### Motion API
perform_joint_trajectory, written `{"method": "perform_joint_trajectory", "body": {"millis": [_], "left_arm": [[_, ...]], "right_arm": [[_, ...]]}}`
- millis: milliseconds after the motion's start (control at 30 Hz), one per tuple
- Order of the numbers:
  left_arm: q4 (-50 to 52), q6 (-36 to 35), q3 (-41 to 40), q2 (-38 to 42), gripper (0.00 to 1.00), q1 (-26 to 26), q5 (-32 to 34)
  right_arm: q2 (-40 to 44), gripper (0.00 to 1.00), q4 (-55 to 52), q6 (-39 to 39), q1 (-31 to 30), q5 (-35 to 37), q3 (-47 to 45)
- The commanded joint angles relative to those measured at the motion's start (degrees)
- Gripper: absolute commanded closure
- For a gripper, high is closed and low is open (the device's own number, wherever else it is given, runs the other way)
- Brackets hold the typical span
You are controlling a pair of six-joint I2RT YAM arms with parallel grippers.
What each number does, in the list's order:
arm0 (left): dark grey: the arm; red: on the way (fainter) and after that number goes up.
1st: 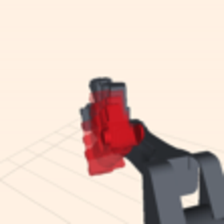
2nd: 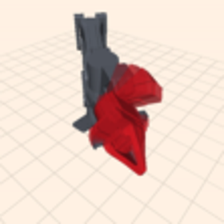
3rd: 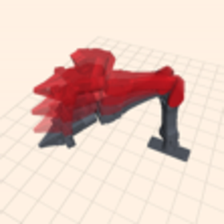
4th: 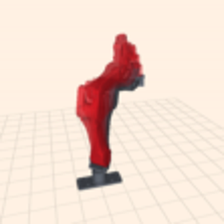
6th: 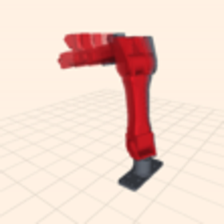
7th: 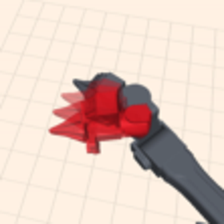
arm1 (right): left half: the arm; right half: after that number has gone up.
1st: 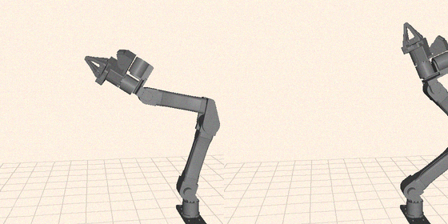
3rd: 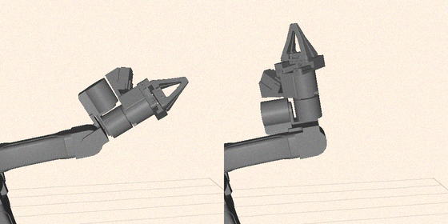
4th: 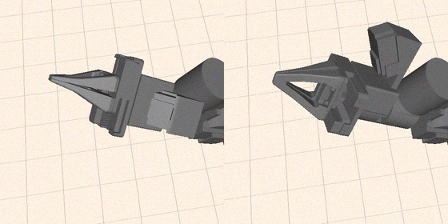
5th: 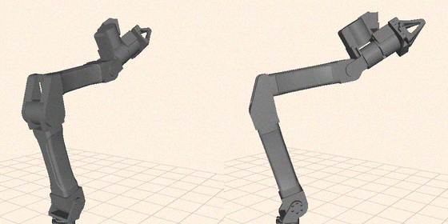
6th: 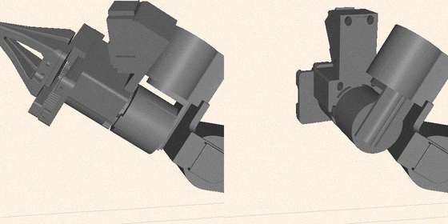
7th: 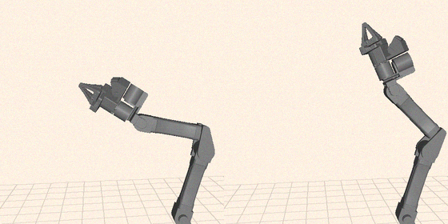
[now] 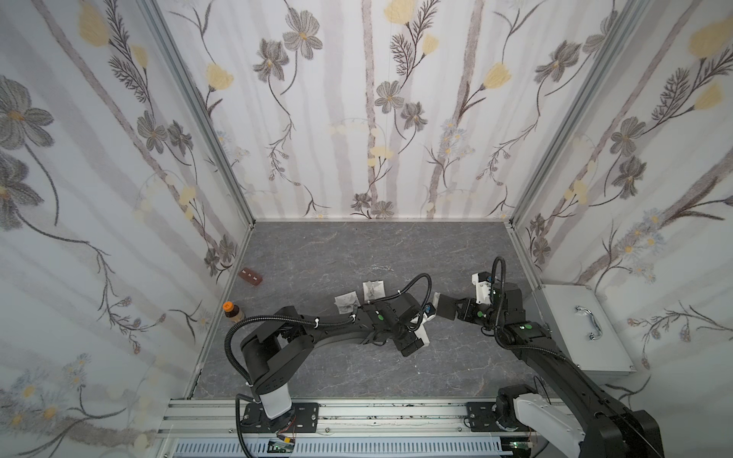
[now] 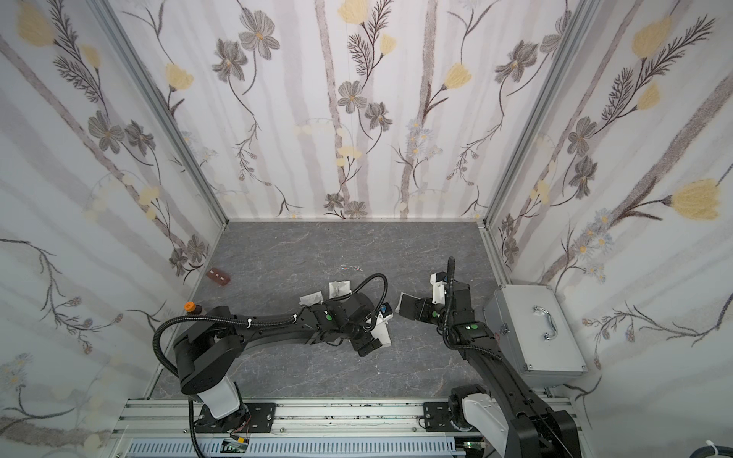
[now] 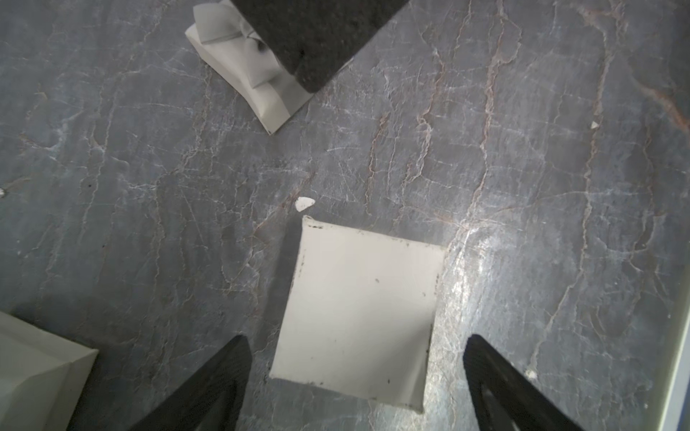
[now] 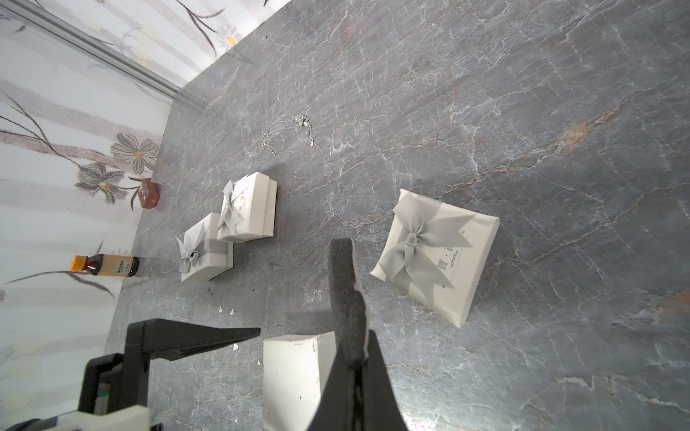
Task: Take the necklace out of the lift-off lid jewelry box
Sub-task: Place the necklace at the center of the board.
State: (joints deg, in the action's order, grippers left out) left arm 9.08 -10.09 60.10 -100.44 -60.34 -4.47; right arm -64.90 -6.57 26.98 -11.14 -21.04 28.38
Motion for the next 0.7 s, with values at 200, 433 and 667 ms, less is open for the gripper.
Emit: {"method": "perform_joint_trajectory", "body": {"millis": [200, 433, 667], "left_arm": [[-5.1, -0.1, 0.2, -3.6, 0.10, -1.5, 4.4], [-6.2, -0.5, 0.7, -5.3, 0.11, -1.9, 7.6], [-7.0, -1.2, 1.0, -5.7, 0.12, -2.1, 8.9]], "right_arm": [[0.9, 1.00, 0.6, 0.5, 0.3, -1.0, -0.9], [1.1, 1.00, 0.7, 0.2, 0.8, -1.4, -1.1], [1.4, 1.00, 0.7, -0.1, 1.1, -1.7, -1.6]]}}
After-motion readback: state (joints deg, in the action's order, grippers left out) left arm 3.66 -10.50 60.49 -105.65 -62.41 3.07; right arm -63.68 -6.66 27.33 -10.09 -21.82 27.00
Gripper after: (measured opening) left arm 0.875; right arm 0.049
